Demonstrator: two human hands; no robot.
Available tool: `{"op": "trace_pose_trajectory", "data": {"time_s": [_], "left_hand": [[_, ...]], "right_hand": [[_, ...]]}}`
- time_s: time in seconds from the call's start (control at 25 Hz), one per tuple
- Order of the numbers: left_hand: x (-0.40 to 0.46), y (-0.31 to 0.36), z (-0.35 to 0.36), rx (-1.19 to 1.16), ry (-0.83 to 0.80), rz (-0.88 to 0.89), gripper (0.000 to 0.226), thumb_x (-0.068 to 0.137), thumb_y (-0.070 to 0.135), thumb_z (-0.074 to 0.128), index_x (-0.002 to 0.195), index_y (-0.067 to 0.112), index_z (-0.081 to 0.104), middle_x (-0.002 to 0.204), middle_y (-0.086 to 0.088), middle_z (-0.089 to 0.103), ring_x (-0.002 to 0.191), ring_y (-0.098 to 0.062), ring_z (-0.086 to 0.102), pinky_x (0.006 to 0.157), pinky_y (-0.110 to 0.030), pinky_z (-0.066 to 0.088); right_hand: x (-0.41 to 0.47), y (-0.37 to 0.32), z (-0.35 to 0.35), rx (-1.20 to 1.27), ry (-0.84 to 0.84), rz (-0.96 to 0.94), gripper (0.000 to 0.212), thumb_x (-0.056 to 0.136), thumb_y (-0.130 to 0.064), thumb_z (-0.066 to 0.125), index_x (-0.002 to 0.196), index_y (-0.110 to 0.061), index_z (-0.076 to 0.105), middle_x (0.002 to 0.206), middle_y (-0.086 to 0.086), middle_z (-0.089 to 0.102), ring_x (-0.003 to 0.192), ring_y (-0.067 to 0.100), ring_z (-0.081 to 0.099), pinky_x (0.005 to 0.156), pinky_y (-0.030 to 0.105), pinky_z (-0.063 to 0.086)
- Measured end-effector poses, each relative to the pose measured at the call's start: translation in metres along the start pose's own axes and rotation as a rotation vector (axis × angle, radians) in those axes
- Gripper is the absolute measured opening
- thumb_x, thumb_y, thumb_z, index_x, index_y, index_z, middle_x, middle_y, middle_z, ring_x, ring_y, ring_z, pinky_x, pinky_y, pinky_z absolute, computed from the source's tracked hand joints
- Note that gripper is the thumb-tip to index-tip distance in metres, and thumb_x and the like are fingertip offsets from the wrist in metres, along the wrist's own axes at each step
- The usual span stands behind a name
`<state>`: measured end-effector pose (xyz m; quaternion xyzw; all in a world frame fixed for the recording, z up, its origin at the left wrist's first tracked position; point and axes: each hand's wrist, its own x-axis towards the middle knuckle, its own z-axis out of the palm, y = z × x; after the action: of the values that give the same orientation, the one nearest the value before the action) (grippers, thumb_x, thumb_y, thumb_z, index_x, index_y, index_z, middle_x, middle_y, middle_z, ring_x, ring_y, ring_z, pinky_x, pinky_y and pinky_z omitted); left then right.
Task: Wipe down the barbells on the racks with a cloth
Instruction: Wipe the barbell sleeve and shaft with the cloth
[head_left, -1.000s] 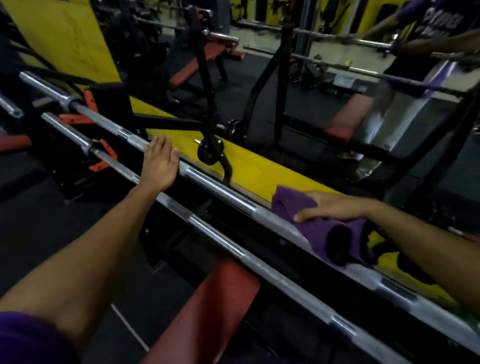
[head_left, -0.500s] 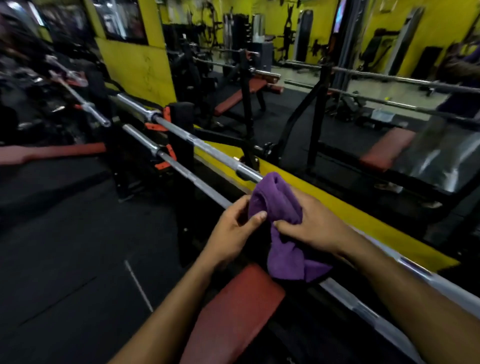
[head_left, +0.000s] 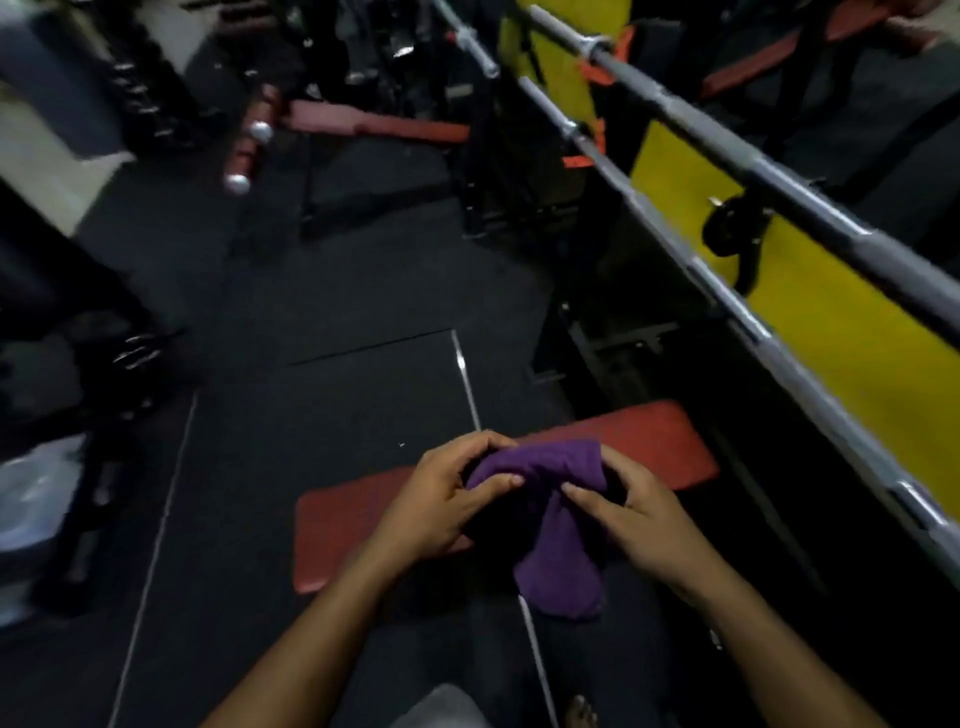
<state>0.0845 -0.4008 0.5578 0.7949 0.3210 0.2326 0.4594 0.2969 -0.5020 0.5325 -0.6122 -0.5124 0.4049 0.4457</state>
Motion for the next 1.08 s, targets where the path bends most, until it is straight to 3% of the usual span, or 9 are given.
{"op": "trace_pose_trajectory", "data": {"time_s": [0.28, 0.48, 0.6, 0.72, 0.8, 0.88, 0.96, 1.08], "left_hand": [[-0.176, -0.056, -0.129, -0.015, 0.343, -0.229, 0.035, 0.083, 0.014, 0.082, 0.114, 0.028, 0.072, 0.115, 0.018, 0.071, 0.112, -0.003, 0.065, 0.098, -0.026, 0.050], [-0.318, -0.096, -0.225, -0.124, 0.543, -0.312, 0.030, 0.089, 0.012, 0.076, 0.114, 0.028, 0.072, 0.114, 0.011, 0.073, 0.110, -0.008, 0.067, 0.096, -0.025, 0.050], [-0.364, -0.122, -0.259, -0.278, 0.809, -0.359, 0.039, 0.088, 0.021, 0.078, 0.123, 0.032, 0.065, 0.123, 0.010, 0.069, 0.116, -0.009, 0.064, 0.097, -0.028, 0.051], [-0.391, -0.137, -0.278, 0.010, 1.100, -0.468, 0.046, 0.086, 0.045, 0.073, 0.128, 0.045, 0.052, 0.125, 0.018, 0.055, 0.112, -0.004, 0.058, 0.086, -0.024, 0.051], [-0.395, -0.139, -0.279, 0.095, 1.003, -0.388, 0.046, 0.083, 0.056, 0.068, 0.123, 0.050, 0.048, 0.121, 0.020, 0.054, 0.105, -0.004, 0.058, 0.082, -0.023, 0.051], [-0.388, -0.145, -0.275, 0.129, 0.784, -0.376, 0.064, 0.076, 0.058, 0.070, 0.131, 0.050, 0.039, 0.135, 0.022, 0.043, 0.117, -0.001, 0.052, 0.089, -0.024, 0.052], [-0.380, -0.164, -0.284, 0.237, 0.728, -0.420, 0.083, 0.076, 0.034, 0.077, 0.142, 0.048, 0.028, 0.146, 0.022, 0.029, 0.129, -0.003, 0.044, 0.096, -0.026, 0.052], [-0.364, -0.197, -0.327, 0.238, 0.725, -0.409, 0.084, 0.083, 0.006, 0.064, 0.147, 0.047, 0.028, 0.149, 0.019, 0.034, 0.130, -0.006, 0.047, 0.099, -0.018, 0.046]], "right_hand": [[-0.003, -0.066, 0.188, 0.096, -0.316, -0.015, 0.026, 0.093, -0.003, 0.066, 0.116, -0.014, 0.068, 0.109, -0.009, 0.076, 0.101, 0.002, 0.070, 0.085, 0.014, 0.050], [-0.005, -0.126, 0.351, 0.053, -0.468, -0.100, 0.020, 0.096, -0.017, 0.065, 0.114, -0.025, 0.070, 0.109, -0.010, 0.075, 0.106, 0.007, 0.069, 0.091, 0.025, 0.054], [-0.002, -0.153, 0.422, 0.106, -0.478, -0.087, 0.018, 0.099, -0.021, 0.062, 0.114, -0.024, 0.071, 0.112, -0.004, 0.075, 0.109, 0.014, 0.069, 0.093, 0.037, 0.056], [0.003, -0.175, 0.479, 0.210, -0.421, -0.005, 0.017, 0.098, -0.017, 0.064, 0.113, -0.021, 0.071, 0.111, -0.001, 0.075, 0.106, 0.017, 0.071, 0.088, 0.036, 0.059], [0.012, -0.188, 0.509, 0.229, -0.393, 0.027, 0.013, 0.097, -0.016, 0.066, 0.110, -0.013, 0.068, 0.105, 0.004, 0.075, 0.099, 0.019, 0.072, 0.078, 0.030, 0.060], [0.025, -0.195, 0.534, 0.188, -0.358, 0.027, 0.013, 0.095, -0.015, 0.067, 0.104, -0.008, 0.062, 0.098, 0.011, 0.072, 0.089, 0.020, 0.070, 0.070, 0.028, 0.056], [0.041, -0.201, 0.555, 0.123, -0.310, 0.009, 0.018, 0.094, -0.016, 0.068, 0.107, -0.015, 0.055, 0.100, 0.009, 0.068, 0.085, 0.017, 0.066, 0.068, 0.028, 0.055], [0.080, -0.209, 0.575, 0.075, -0.310, -0.057, 0.038, 0.095, -0.016, 0.066, 0.123, -0.036, 0.049, 0.109, -0.006, 0.065, 0.090, 0.013, 0.069, 0.073, 0.033, 0.061]]}}
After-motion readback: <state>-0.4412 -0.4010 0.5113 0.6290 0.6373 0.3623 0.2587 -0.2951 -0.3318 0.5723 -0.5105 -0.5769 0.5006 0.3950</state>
